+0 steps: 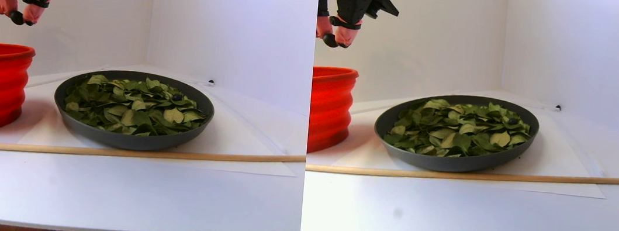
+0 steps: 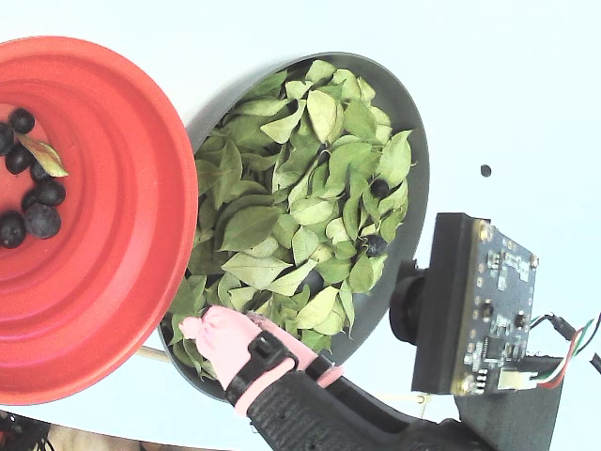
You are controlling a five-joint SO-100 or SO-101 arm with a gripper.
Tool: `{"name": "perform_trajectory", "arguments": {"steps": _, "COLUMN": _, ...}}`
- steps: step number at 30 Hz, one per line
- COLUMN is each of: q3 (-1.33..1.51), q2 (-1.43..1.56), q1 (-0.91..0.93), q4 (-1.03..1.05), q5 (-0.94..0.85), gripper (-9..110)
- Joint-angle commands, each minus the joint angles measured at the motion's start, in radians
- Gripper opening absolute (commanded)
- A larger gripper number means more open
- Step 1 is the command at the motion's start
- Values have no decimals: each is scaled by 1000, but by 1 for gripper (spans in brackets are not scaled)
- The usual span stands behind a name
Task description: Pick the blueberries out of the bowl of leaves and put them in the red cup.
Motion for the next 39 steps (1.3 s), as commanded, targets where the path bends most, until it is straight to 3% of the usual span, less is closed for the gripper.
{"name": "perform_trajectory", "arguments": {"steps": 1, "q3": -8, "q2": 37, "q1": -49, "q4": -34, "q5": 34, "gripper": 9}}
{"name": "perform_trajectory", "arguments": {"steps": 20, "q3": -37, "q2": -167, "q1": -97, "q4": -195, "q5": 80, "gripper": 12}}
{"name": "perform_trajectory", "arguments": {"steps": 25, "q3": -37, "q2": -173, "q1": -81, "q4": -213, "q5": 87, "gripper": 19}}
{"name": "perform_trajectory", "arguments": {"steps": 39, "q3": -32, "q2": -104, "q1": 26, "q4": -201, "q5": 5, "gripper": 18}}
